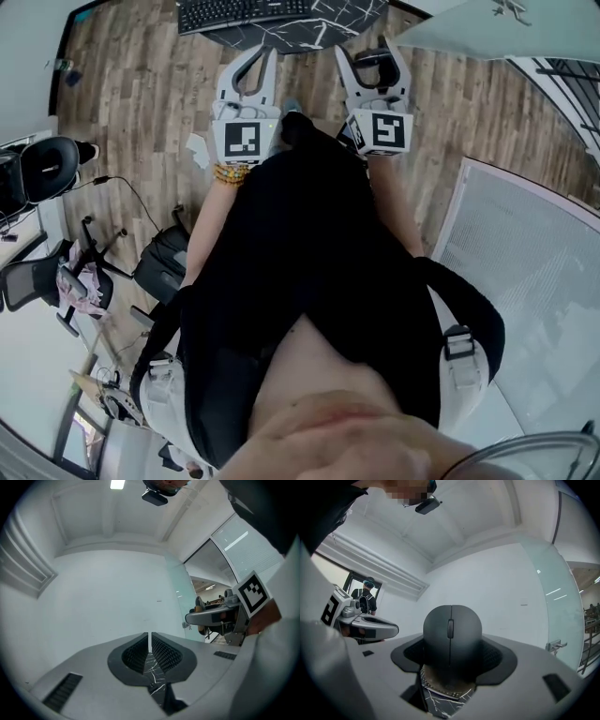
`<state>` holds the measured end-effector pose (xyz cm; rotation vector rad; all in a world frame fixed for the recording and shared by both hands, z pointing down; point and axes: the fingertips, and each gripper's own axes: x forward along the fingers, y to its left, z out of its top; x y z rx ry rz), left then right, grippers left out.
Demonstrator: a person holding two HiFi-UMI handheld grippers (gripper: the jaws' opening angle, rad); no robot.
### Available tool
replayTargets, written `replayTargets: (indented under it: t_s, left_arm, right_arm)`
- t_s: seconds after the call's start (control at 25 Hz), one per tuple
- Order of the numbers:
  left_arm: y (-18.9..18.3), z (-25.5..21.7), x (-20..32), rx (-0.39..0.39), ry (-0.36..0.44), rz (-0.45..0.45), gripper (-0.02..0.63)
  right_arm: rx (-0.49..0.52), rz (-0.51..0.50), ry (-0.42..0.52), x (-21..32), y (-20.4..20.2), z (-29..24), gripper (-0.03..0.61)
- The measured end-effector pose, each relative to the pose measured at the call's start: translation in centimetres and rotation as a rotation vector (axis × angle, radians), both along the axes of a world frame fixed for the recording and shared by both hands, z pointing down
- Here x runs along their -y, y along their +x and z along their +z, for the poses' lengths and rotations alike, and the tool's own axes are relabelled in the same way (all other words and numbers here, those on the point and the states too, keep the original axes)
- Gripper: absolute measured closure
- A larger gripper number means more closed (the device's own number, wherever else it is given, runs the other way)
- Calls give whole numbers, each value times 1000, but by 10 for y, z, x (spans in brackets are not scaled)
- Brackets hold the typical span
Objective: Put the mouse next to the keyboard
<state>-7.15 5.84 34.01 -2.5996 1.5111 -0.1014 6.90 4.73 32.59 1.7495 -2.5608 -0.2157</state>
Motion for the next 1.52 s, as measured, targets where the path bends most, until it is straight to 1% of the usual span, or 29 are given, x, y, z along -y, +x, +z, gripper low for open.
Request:
replayTargets:
  t_s: [0.12, 0.28, 0.44, 0.52, 0.64, 0.76, 0.88, 0.96, 1.16, 1.32, 1.52]
  left_arm:
    - [16, -2, 35, 22, 16, 20, 581]
    - [42, -8, 73, 46, 46, 55, 581]
    - [60, -9, 114, 49, 57, 61, 581]
    - [67, -7, 130, 45, 47, 54, 581]
    - [75, 5, 151, 59, 2, 41, 581]
    - [78, 10, 166, 70, 6, 36, 581]
    - [78, 18, 183, 54, -32, 24, 581]
    - [79, 19, 201, 53, -32, 27, 581]
    - [78, 16, 237, 54, -14, 42, 581]
    - [74, 14, 260, 63, -2, 48, 581]
    - [74, 13, 278, 63, -21, 54, 581]
  right_arm:
    - [14, 14, 14, 32, 15, 0, 273]
    - [59, 37, 11, 71, 41, 4, 273]
    - [83, 45, 9, 110, 61, 9, 273]
    - [86, 30, 10, 127, 67, 12, 273]
    - [78, 5, 16, 158, 78, 20, 273]
    - [100, 17, -5, 183, 89, 23, 273]
    - [116, 14, -18, 203, 99, 24, 273]
    - [125, 22, -17, 222, 106, 23, 273]
    - [138, 66, -8, 255, 117, 18, 273]
    - [131, 78, 21, 275, 119, 6, 273]
    - [137, 97, 41, 302, 127, -10, 273]
